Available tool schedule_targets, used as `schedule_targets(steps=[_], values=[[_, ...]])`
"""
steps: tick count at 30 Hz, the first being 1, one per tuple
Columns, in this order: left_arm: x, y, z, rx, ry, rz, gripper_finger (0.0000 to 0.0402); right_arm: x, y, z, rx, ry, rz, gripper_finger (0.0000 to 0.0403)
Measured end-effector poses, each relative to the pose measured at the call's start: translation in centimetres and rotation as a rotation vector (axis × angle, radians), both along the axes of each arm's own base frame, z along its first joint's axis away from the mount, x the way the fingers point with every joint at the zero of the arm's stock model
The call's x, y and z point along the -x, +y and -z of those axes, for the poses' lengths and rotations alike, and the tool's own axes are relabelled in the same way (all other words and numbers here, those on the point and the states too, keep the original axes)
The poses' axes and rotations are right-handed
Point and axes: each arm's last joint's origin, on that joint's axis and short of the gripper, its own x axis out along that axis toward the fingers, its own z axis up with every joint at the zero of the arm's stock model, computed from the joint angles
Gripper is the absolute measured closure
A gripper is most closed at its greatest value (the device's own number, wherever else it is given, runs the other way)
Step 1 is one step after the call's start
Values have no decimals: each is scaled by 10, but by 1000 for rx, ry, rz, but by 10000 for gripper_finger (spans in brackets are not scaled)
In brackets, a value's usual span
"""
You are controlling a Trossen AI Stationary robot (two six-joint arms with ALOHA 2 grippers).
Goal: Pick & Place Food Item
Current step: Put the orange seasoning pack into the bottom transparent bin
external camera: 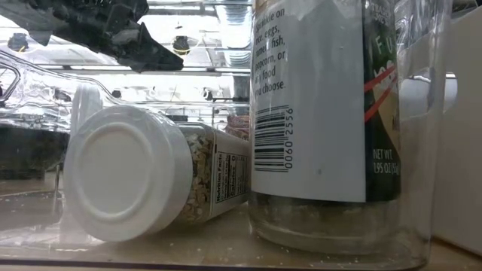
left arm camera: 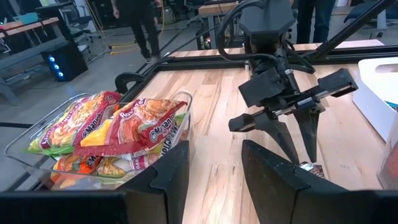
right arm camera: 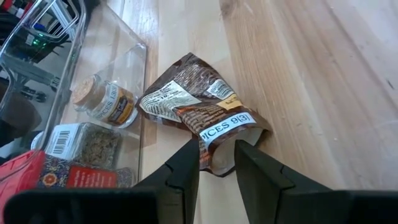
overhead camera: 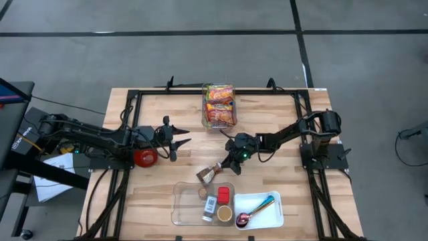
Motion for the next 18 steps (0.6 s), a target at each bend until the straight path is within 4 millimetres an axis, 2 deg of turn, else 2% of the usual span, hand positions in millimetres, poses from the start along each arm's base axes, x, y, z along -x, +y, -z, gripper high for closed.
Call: schedule_targets(steps=[18], values=[[0, 0, 0, 0, 0, 0, 261, -1, -1, 0, -1, 19, 1, 307]])
